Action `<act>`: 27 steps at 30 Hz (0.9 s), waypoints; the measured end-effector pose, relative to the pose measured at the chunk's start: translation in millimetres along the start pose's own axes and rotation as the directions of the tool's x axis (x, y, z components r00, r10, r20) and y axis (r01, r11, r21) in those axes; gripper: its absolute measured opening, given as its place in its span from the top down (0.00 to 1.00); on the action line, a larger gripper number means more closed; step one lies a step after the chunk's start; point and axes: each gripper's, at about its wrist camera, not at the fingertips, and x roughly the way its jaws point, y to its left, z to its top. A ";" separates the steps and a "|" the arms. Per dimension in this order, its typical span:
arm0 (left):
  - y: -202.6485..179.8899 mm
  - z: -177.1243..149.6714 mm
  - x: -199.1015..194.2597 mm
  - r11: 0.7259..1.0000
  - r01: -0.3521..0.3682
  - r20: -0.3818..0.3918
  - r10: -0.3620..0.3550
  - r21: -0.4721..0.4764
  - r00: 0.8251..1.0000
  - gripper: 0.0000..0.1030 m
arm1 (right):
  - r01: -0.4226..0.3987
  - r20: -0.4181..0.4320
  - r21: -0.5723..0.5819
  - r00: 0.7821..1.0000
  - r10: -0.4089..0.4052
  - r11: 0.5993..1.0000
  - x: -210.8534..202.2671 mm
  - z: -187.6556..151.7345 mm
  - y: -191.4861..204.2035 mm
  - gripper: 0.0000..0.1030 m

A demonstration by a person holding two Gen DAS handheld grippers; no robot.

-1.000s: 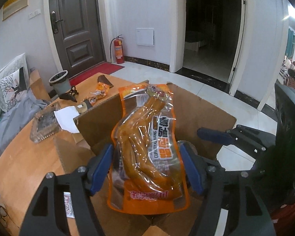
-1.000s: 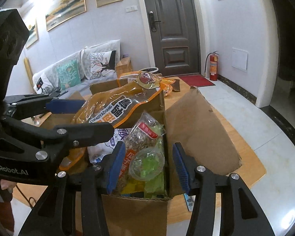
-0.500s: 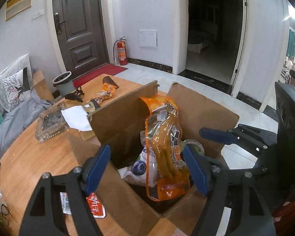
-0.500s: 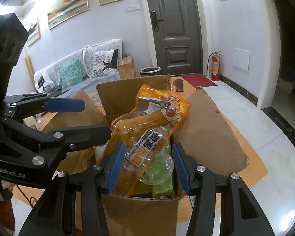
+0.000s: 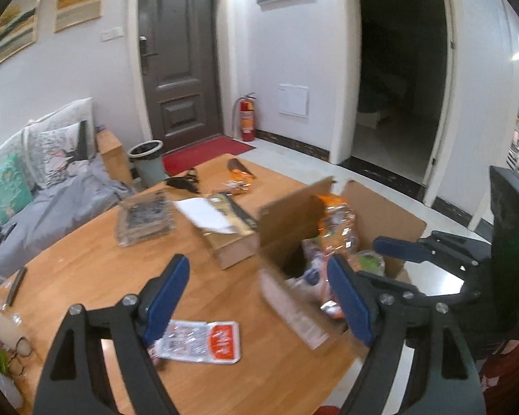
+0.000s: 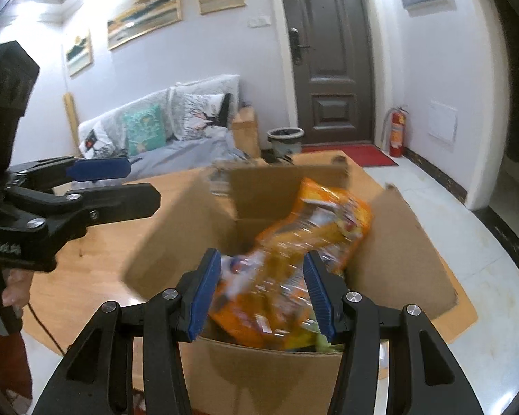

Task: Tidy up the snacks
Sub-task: 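Move both open grippers back over the chocolate bar and sachet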

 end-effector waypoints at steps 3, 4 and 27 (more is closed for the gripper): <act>22.6 -10.4 -18.5 0.999 -0.044 0.009 0.044 -0.015 0.999 0.23 | -0.053 0.012 -0.030 0.999 0.053 0.998 -3.9 6.5 28.8 0.55; 32.5 -15.9 -25.8 0.998 -0.057 0.011 0.058 -0.028 0.998 0.23 | -0.073 0.013 -0.038 0.997 0.074 0.997 -3.9 7.7 39.1 0.55; 155.6 -160.6 21.3 0.956 -0.159 -0.185 0.114 -0.247 0.976 0.30 | -0.226 -0.296 -0.126 0.938 0.181 0.966 156.1 -49.3 148.6 0.55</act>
